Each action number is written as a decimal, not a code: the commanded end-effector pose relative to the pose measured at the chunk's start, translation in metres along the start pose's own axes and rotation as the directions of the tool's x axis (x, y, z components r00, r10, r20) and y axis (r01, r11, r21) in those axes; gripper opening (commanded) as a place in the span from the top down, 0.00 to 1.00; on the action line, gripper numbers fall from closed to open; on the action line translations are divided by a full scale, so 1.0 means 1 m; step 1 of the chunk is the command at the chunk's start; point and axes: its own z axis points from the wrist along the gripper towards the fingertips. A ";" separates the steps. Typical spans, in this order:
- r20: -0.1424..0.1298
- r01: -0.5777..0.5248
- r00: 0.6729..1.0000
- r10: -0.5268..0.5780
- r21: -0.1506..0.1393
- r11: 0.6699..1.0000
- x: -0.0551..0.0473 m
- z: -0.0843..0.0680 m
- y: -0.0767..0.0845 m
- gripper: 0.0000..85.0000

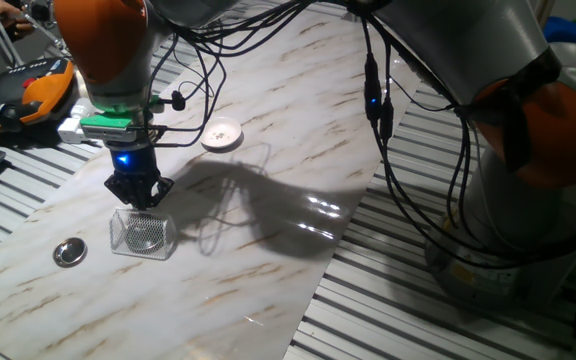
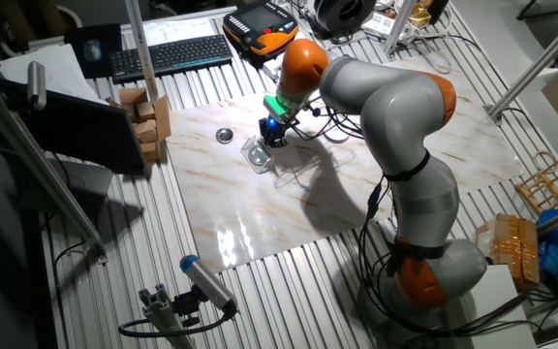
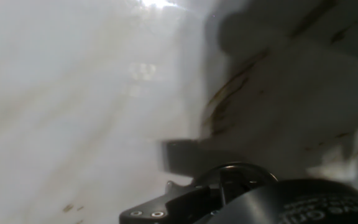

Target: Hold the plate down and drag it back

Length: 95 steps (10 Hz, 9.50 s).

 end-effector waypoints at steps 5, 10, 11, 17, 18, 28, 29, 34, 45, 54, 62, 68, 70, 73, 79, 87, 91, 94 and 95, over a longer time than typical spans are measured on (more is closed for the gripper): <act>-0.016 0.004 1.000 -0.005 -0.010 1.000 -0.002 0.005 0.001 1.00; -0.005 0.010 1.000 -0.010 -0.013 1.000 -0.002 0.005 0.001 1.00; -0.007 0.013 1.000 -0.013 -0.014 1.000 -0.002 0.006 0.001 1.00; 0.034 0.035 0.999 -0.035 -0.020 0.999 -0.004 0.005 0.002 1.00; 0.042 0.038 0.998 -0.037 -0.022 0.999 -0.004 0.004 0.002 1.00; 0.077 0.066 0.995 -0.063 -0.035 0.997 -0.014 0.001 0.005 1.00; 0.085 0.069 0.994 -0.065 -0.037 0.997 -0.015 0.001 0.005 1.00; 0.122 0.093 0.989 -0.086 -0.047 0.995 -0.018 0.000 0.004 1.00; 0.177 0.118 0.978 -0.107 -0.055 0.991 -0.029 -0.004 0.006 1.00; 0.217 0.150 0.967 -0.134 -0.058 0.987 -0.043 -0.008 0.006 1.00; 0.242 0.181 0.957 -0.162 -0.058 0.982 -0.061 -0.011 0.006 1.00; 0.227 0.169 0.962 -0.148 -0.074 0.983 -0.051 -0.005 0.007 1.00; 0.261 0.175 0.954 -0.150 -0.076 0.982 -0.056 -0.008 0.009 1.00; 0.280 0.187 0.948 -0.155 -0.091 0.978 -0.063 -0.004 0.009 1.00; 0.313 0.208 0.934 -0.170 -0.090 0.974 -0.076 -0.008 0.008 1.00; 0.331 0.231 0.924 -0.191 -0.088 0.969 -0.093 -0.016 0.006 1.00; 0.339 0.240 0.919 -0.199 -0.083 0.967 -0.099 -0.021 0.006 1.00; 0.338 0.246 0.919 -0.205 -0.084 0.966 -0.106 -0.021 0.003 1.00; 0.338 0.249 0.918 -0.208 -0.083 0.965 -0.108 -0.021 0.002 1.00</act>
